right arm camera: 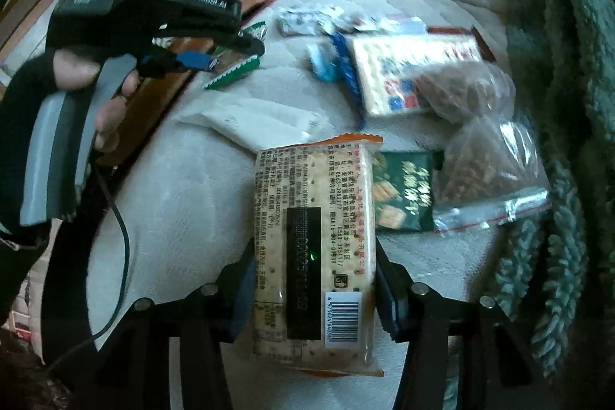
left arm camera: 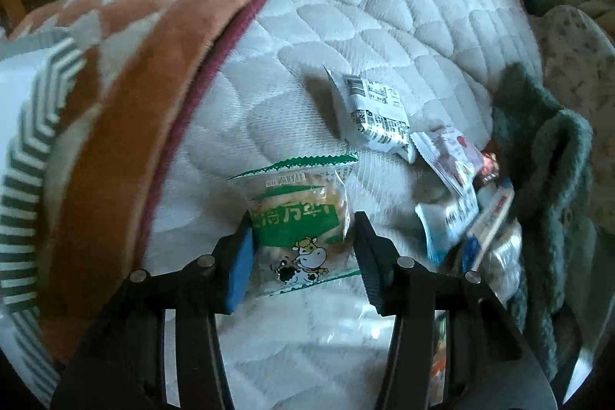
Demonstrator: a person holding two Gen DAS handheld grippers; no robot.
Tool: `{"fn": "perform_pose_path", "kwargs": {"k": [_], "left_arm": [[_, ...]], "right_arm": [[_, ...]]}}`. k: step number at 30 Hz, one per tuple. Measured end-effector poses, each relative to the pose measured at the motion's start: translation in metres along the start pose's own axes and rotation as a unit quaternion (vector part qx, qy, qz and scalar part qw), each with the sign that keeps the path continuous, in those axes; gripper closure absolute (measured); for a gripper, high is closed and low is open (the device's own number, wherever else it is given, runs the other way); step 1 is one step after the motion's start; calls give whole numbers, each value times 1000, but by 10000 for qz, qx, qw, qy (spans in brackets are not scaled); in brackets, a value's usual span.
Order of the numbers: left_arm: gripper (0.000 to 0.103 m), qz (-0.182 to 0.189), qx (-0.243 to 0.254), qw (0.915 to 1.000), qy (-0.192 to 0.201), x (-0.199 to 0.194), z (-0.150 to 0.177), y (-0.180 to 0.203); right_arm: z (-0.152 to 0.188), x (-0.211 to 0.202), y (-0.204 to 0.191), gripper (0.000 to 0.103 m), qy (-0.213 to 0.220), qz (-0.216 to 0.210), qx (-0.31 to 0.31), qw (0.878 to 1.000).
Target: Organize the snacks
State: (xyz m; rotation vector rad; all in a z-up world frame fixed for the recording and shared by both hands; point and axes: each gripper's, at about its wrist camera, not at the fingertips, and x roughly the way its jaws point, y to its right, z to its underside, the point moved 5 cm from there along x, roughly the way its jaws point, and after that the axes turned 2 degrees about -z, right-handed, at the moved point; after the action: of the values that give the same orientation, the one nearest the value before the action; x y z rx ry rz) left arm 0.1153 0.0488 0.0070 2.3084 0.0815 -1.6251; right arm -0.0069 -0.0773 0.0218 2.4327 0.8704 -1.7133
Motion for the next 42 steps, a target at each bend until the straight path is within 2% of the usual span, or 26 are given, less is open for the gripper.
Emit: {"fn": "perform_pose_path", "kwargs": {"k": [5,9,19,28,42], "left_arm": [[55,-80,215,9994,271,-33,15,-12],[55,-327,396,9969,590,-57,30,-26],[55,-683,474,9909,1056,-105,59,-75],[55,-931,199,9863,1345,-136,64,-127],[55,-1172,-313,9801,1573,-165,63,-203]], "right_arm": [[-15,-9,-23,52,154,-66,-101,9998],[-25,-10,-41,52,173,-81,-223,9996],[-52,-5,-96,52,187,-197,-688,9973],[-74,4,-146,52,119,-316,-1096,9934],[-111,22,-229,52,35,-467,-1806,9824]]}}
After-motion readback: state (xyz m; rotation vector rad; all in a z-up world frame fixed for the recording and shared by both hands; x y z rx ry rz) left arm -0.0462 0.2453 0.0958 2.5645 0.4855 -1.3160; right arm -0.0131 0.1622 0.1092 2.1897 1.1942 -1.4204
